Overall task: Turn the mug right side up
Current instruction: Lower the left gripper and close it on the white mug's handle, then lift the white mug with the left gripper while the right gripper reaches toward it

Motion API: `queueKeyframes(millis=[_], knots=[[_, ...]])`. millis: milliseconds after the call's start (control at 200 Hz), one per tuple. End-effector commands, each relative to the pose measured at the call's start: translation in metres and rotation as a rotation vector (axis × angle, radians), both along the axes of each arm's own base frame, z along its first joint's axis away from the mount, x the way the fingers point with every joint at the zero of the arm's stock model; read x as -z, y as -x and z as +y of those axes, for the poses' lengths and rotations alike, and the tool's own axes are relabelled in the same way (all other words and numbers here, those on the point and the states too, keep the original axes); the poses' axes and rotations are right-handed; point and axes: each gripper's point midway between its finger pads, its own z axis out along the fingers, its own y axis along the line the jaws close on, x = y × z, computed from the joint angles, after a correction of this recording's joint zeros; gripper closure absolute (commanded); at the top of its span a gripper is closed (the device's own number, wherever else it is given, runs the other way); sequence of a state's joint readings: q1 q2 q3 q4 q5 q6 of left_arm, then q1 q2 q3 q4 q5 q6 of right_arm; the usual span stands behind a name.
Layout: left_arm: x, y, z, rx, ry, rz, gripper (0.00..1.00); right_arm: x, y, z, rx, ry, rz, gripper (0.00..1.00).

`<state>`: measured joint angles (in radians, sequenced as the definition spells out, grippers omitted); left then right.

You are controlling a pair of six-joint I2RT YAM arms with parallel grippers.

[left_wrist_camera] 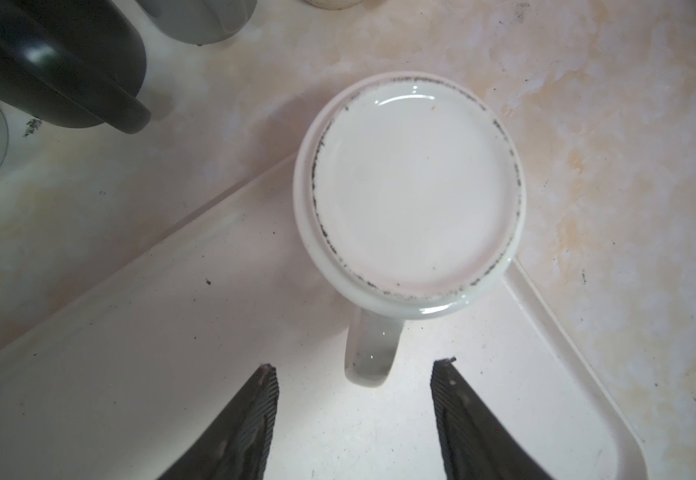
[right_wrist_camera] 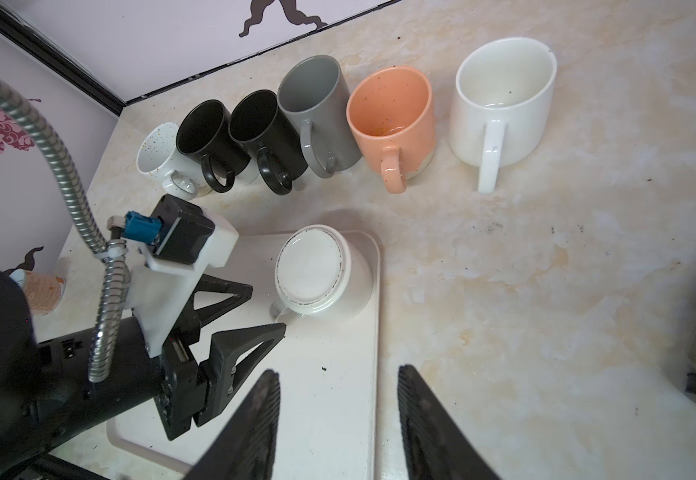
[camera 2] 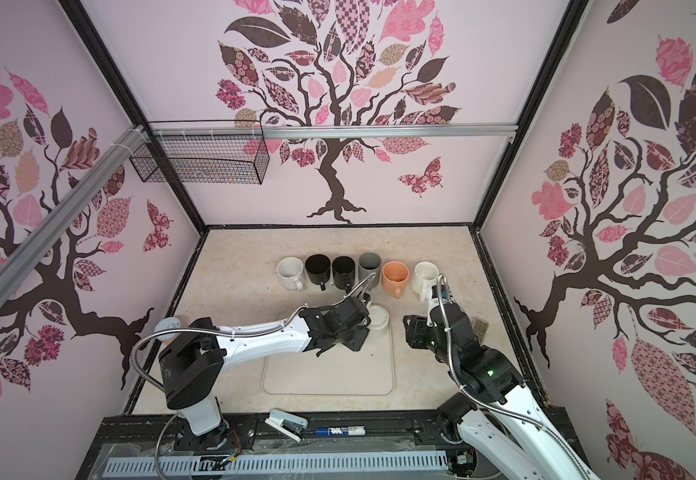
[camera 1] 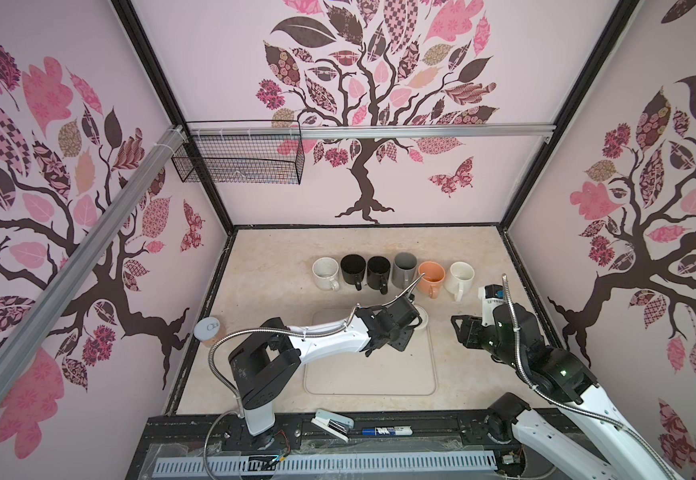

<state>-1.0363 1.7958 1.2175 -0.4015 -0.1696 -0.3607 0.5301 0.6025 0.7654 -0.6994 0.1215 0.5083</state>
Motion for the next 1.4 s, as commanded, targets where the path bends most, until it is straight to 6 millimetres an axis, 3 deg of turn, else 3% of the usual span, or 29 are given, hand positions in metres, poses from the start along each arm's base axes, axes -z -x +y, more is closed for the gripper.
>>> queueKeyframes(millis=[0,250,615,760,900,970,1170,1395], knots=[[-0.010,-0.014,-0.016,0.011,0.047,-0.031,0.41,0.001,-0.001,0.003,-0.019,0.011,-0.005,0.50],[0.003,-0.019,-0.022,0.018,0.037,-0.032,0.53,0.009,-0.005,0.006,-0.027,0.011,0.001,0.50],[0.009,-0.026,-0.026,0.025,0.016,-0.049,0.59,0.008,-0.004,0.006,-0.025,0.001,-0.013,0.50],[0.011,-0.028,-0.022,0.021,-0.010,-0.061,0.74,0.006,-0.003,0.007,-0.032,-0.009,-0.020,0.50],[0.016,-0.027,-0.014,0.025,-0.048,-0.066,1.00,0.011,-0.001,0.014,-0.054,-0.044,-0.007,0.50],[0.015,-0.025,-0.008,0.019,-0.058,-0.066,1.00,0.019,0.002,0.023,-0.084,-0.089,0.020,0.50],[-0.004,-0.010,0.021,-0.012,-0.040,-0.087,1.00,0.053,0.012,0.050,-0.149,-0.260,0.121,0.50],[-0.068,0.011,0.054,-0.094,0.152,-0.135,1.00,0.054,0.019,0.066,-0.199,-0.416,0.103,0.50]])
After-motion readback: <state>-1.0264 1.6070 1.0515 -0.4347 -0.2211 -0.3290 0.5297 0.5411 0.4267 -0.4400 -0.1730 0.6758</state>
